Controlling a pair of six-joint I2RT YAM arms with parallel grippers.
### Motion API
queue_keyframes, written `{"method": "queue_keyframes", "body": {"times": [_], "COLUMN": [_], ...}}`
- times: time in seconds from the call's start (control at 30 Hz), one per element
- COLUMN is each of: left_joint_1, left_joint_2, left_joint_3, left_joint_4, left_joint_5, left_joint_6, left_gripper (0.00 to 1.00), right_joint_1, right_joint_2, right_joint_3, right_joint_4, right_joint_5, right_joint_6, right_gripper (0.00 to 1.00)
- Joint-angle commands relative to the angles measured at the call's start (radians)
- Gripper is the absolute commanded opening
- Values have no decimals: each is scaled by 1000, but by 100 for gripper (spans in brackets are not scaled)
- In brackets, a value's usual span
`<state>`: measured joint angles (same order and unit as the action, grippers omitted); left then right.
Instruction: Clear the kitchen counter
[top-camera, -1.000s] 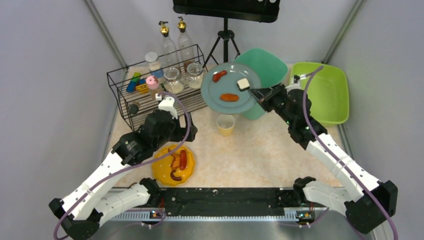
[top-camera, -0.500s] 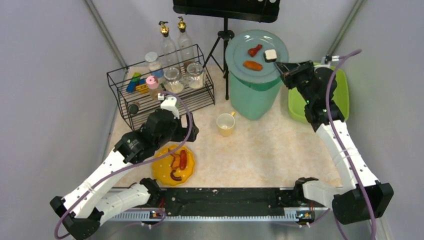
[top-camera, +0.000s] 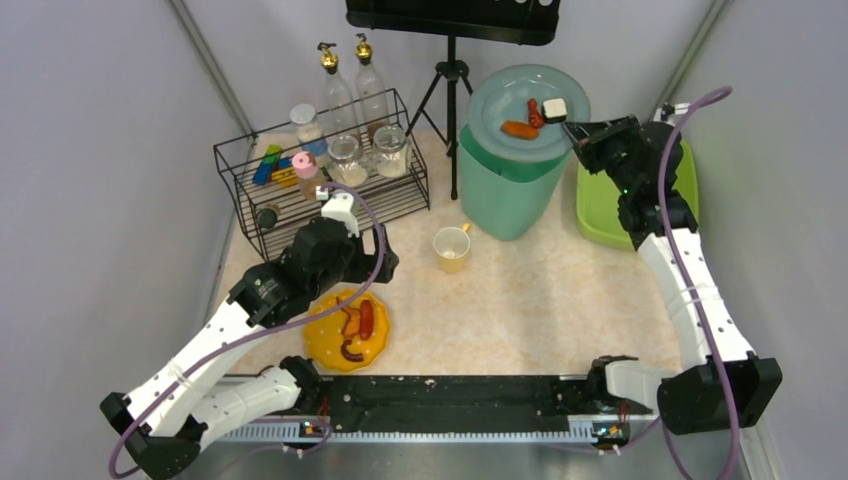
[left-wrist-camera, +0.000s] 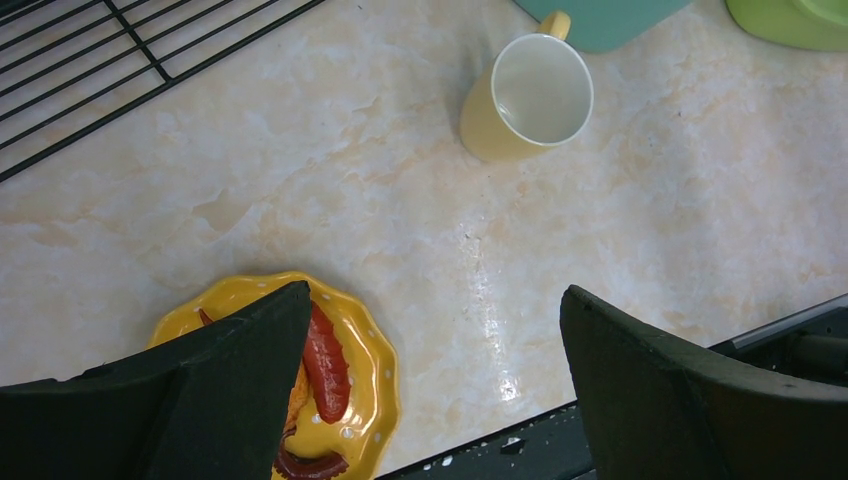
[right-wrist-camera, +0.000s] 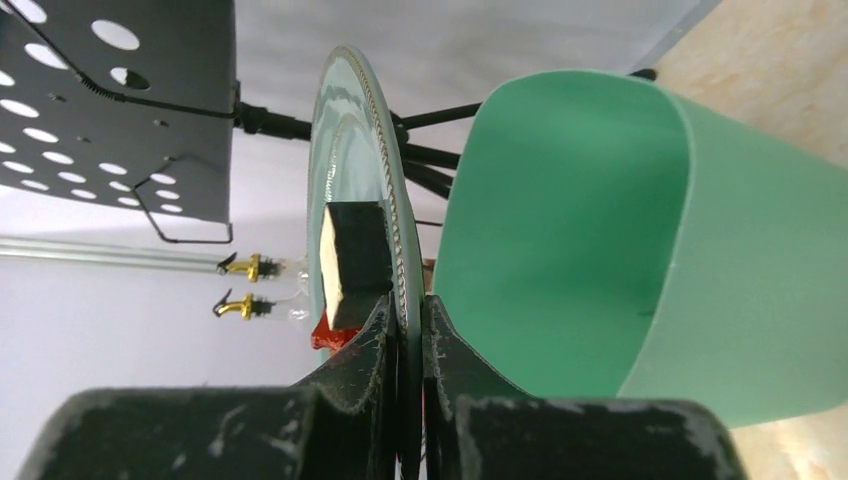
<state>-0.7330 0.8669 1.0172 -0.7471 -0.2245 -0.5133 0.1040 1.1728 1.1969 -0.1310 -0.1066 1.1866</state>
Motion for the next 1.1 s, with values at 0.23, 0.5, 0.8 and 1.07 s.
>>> {"method": "queue_keyframes", "body": {"times": [0.23,0.5,0.8,1.07], "left_joint_1": [0,0,0,0], "left_joint_2": [1,0,-3,-6], "left_joint_3": [-16,-23,-43,-48], "left_joint_4": [71,77,86,86], "left_joint_5": [20,34,52,56], "left_joint_6": [12,12,9,11], "left_gripper": [99,99,99,99], "right_joint_1": [-37,-36,-36,-36], "right_joint_2": [26,74,127,207], "right_joint_3": [191,244,314,388], "right_joint_4": [44,-22,-82,-82], "right_joint_5": [68,102,149,110], "right_joint_6": [-130,-263,-386,-508], "right_gripper": [0,0,0,0]}}
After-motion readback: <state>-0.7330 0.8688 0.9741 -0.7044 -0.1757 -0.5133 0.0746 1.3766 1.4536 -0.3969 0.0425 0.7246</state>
